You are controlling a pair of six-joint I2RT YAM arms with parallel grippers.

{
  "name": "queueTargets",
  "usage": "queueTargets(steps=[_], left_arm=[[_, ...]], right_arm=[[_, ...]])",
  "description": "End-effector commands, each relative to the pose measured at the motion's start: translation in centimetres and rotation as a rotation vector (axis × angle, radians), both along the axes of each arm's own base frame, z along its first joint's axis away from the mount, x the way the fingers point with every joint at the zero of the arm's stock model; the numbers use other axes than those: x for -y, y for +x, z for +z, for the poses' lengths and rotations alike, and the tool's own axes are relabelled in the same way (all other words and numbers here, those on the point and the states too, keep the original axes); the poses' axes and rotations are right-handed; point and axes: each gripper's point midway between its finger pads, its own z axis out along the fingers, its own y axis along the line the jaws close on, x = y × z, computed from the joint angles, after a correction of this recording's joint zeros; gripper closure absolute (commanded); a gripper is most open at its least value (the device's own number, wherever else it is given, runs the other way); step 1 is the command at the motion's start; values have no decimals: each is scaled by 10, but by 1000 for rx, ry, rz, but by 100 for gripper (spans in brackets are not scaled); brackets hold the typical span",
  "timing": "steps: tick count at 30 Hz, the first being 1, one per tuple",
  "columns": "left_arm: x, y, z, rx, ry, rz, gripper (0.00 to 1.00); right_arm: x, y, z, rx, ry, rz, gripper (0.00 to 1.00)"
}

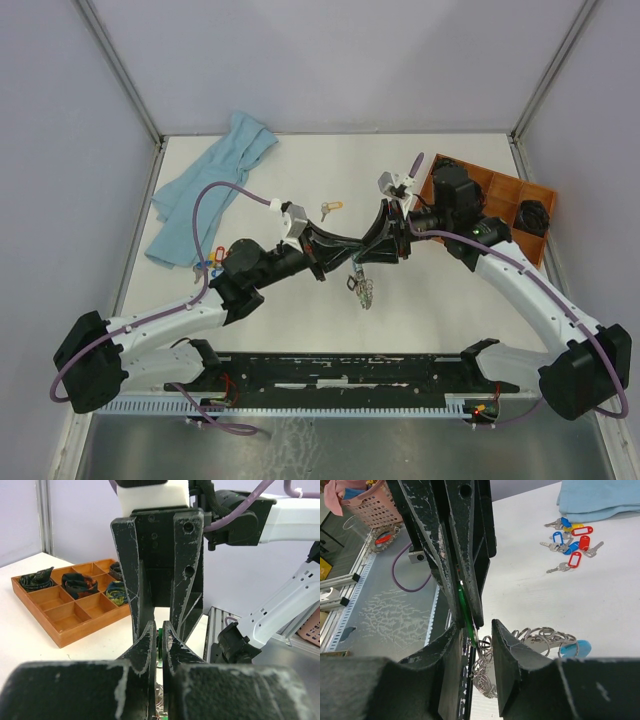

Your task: Remove the keys from the keyring

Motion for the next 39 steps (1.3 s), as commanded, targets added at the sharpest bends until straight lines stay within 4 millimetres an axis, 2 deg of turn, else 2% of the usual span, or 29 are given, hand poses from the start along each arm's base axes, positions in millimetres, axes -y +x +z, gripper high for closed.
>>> queueTargets(steps=[1, 8, 28, 39], left_arm=[[-8, -7, 48, 60, -162, -3, 97], [-7, -8, 46, 50, -167, -12, 97], [-4, -7, 38, 38, -141, -20, 97], [-2, -8, 35, 30, -132, -32, 97]], right_arm=[[-3, -2, 6, 14, 33, 30, 63], [-5, -2, 11, -2, 53, 37, 66], [0, -3, 23, 12, 66, 30, 63], [5, -2, 25, 38, 54, 20, 58]])
